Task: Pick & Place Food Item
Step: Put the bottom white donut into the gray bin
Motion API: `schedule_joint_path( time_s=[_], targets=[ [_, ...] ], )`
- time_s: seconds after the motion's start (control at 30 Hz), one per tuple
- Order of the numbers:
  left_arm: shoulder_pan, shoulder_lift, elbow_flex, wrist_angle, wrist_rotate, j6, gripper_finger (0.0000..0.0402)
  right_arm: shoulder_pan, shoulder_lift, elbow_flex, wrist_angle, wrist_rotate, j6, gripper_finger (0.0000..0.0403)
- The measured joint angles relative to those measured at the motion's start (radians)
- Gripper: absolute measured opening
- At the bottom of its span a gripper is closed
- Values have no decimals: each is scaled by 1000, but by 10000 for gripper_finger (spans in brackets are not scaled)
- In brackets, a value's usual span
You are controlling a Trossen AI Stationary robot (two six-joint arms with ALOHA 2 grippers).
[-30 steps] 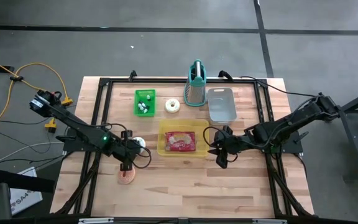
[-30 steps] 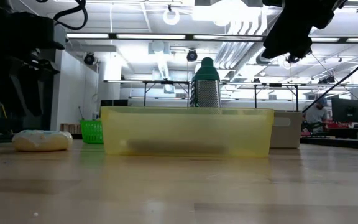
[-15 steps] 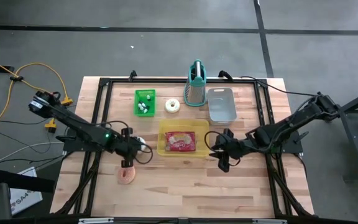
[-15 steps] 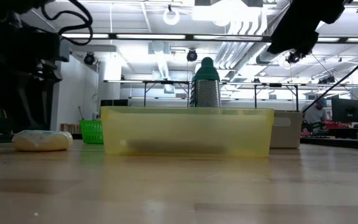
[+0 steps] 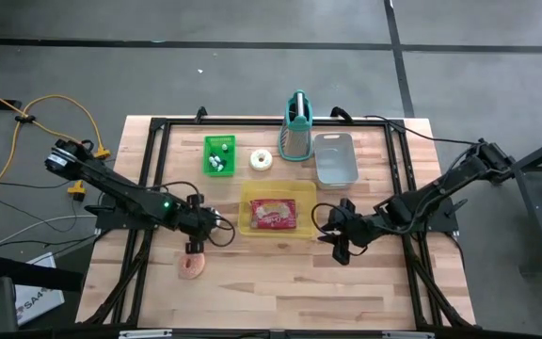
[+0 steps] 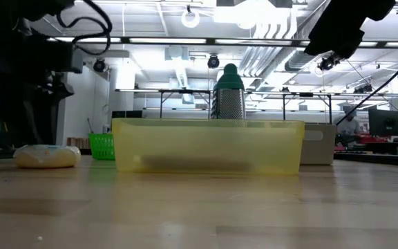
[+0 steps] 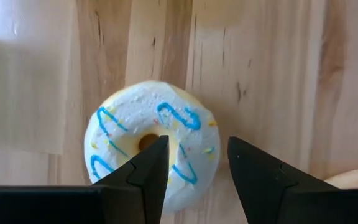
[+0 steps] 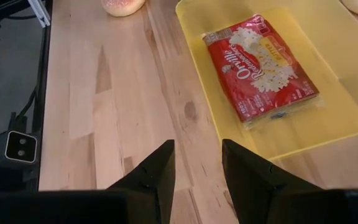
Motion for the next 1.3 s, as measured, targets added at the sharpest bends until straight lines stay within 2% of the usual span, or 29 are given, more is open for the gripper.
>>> schedule_joint_path(
  time_s=[0.33,0.57,0.9,1.13,1.3],
  targets=[
    [0,124,0,15,3,16,157,18,0,0,0,5,8,119],
    [0,125,0,24,3,15,151,17,0,0,0,5,8,119],
    [0,126,0,24,3,13,85,17,0,0,0,5,8,119],
    [0,114,11,14,4,25,81,17,0,0,2,5,8,119],
    [0,88,73,-26,14,76,80,17,0,0,53,5,8,119]
  ],
)
